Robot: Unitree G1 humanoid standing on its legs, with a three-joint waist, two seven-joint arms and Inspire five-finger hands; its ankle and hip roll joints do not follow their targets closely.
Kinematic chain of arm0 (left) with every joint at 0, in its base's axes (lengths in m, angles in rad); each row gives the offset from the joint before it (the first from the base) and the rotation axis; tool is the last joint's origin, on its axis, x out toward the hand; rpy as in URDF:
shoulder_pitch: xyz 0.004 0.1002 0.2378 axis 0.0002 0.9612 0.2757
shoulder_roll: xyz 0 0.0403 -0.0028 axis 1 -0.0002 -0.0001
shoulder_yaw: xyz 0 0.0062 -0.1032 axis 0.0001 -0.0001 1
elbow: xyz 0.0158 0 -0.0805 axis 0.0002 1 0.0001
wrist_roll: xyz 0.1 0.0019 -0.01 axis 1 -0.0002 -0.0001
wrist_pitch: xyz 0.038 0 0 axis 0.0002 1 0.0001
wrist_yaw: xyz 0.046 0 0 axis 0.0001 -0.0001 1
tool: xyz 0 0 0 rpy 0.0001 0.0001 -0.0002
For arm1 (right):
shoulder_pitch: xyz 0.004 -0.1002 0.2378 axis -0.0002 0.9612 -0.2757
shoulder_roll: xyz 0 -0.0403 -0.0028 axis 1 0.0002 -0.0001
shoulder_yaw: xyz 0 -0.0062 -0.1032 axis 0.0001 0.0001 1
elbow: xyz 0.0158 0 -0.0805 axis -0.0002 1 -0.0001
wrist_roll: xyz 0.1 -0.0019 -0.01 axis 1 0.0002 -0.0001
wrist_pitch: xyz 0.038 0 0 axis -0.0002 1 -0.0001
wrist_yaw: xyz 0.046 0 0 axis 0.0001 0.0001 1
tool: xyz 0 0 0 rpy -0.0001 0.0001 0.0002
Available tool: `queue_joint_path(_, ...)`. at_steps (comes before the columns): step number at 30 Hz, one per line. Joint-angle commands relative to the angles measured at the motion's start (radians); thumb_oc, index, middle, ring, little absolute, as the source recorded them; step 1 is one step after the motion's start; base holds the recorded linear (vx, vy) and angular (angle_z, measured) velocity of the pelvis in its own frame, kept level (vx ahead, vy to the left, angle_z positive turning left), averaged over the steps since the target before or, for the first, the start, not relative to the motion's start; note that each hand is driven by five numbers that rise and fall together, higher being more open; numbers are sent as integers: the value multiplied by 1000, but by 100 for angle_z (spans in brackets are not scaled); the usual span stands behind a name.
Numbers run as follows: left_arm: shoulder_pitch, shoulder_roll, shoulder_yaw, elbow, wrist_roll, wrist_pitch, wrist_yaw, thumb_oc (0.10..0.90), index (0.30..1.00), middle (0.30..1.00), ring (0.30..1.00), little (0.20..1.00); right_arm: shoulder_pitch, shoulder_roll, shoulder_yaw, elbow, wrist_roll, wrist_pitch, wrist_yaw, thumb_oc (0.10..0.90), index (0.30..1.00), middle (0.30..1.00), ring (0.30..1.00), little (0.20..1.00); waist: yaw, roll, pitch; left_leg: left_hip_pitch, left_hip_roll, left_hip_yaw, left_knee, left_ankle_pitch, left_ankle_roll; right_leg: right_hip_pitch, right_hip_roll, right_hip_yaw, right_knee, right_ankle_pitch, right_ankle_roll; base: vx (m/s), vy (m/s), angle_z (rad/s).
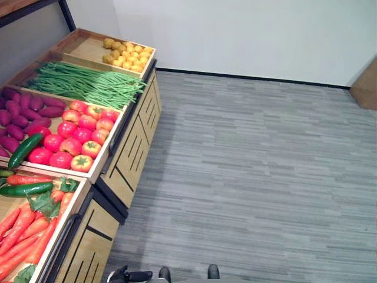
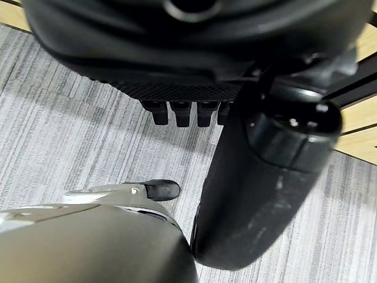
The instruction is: Get the vegetables into the basket
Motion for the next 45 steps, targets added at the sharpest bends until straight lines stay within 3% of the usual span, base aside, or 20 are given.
queue_joint_path(1,-32,-12,16,45,30,2,15,900,1000,1000,1000,1000,-79,-58,13,-4,11,-1,-10,400,300,300,300,300,27,-12,61,5,27,-44,8,-2,-59,107,-33,-42,42,-125,72,-20,-29,10)
queue_joint_path(10,-35,4,30,52,13,-2,17,900,1000,1000,1000,1000,-109,-75,25,-25,11,-14,-21,400,300,300,300,300,95,-16,61,-31,31,-136,8,40,-82,120,-16,-135,75,-162,53,-32,-61,37)
queue_joint_path(16,-53,12,39,61,-17,-1,17,900,1000,1000,1000,1000,-141,-102,27,-54,18,-33,-38,400,300,300,300,300,188,-9,70,-114,21,-271,26,106,-125,148,7,-304,83,-201,30,-61,-92,86)
queue_joint_path(18,-56,11,37,61,-16,-2,15,900,1000,1000,1000,1000,-145,-105,24,-56,17,-35,-38,400,300,300,300,300,191,-6,75,-131,19,-284,33,118,-133,151,8,-329,83,-205,26,-46,-35,77)
queue_joint_path(20,-58,7,43,69,-26,-7,9,900,1000,1000,1000,1000,-158,-122,22,-54,14,-37,-41,400,300,300,300,300,224,3,80,-156,15,-305,39,143,-144,165,14,-391,77,-207,22,-38,-38,87)
queue_joint_path(22,-53,5,41,70,-20,-6,8,900,1000,1000,1000,1000,-155,-128,16,-55,17,-42,-44,400,300,300,300,300,230,5,94,-182,33,-256,56,160,-152,172,8,-431,88,-219,19,-80,21,96)
queue_joint_path(24,-47,1,49,63,-22,-6,7,900,1000,1000,1000,1000,-165,-140,18,-60,13,-45,-44,400,300,300,300,300,226,5,116,-218,75,-112,109,169,-134,159,-8,-472,103,-207,20,-144,57,114)
queue_joint_path(26,-47,1,65,62,-22,-3,11,900,1000,1000,1000,1000,-176,-149,16,-66,12,-46,-40,400,300,300,300,300,193,-3,119,-217,160,148,161,163,-118,135,-20,-530,94,-179,25,-159,-25,94)
queue_joint_path(27,-48,0,71,62,-20,1,14,900,1000,1000,1000,1000,-175,-147,11,-66,14,-45,-40,400,300,300,300,300,168,-11,111,-193,185,247,177,138,-129,136,-21,-545,86,-189,25,-102,-41,121)
queue_joint_path(29,-39,-2,86,61,-14,9,13,900,1000,1000,1000,1000,-161,-133,-1,-59,26,-36,-36,400,300,300,300,300,156,-2,91,-170,198,343,191,110,-129,162,-36,-597,94,-197,22,25,46,149)
queue_joint_path(33,-27,6,87,70,9,20,9,900,1000,1000,1000,1000,-146,-119,-4,-55,21,-25,-31,400,300,300,300,300,161,11,74,-170,190,340,160,141,-126,191,-41,-628,141,-230,9,132,81,83)
queue_joint_path(34,-23,12,93,79,26,26,8,900,1000,1000,1000,1000,-144,-107,-3,-51,10,-20,-33,400,300,300,300,300,164,10,70,-150,156,320,125,125,-105,197,-65,-644,192,-243,13,179,144,53)
queue_joint_path(45,-15,37,129,71,14,20,20,900,1000,1000,1000,1000,-140,-95,-42,-26,20,-8,-36,400,300,300,300,300,189,-34,48,-120,79,300,123,35,-46,205,-148,-638,270,-192,75,117,96,10)
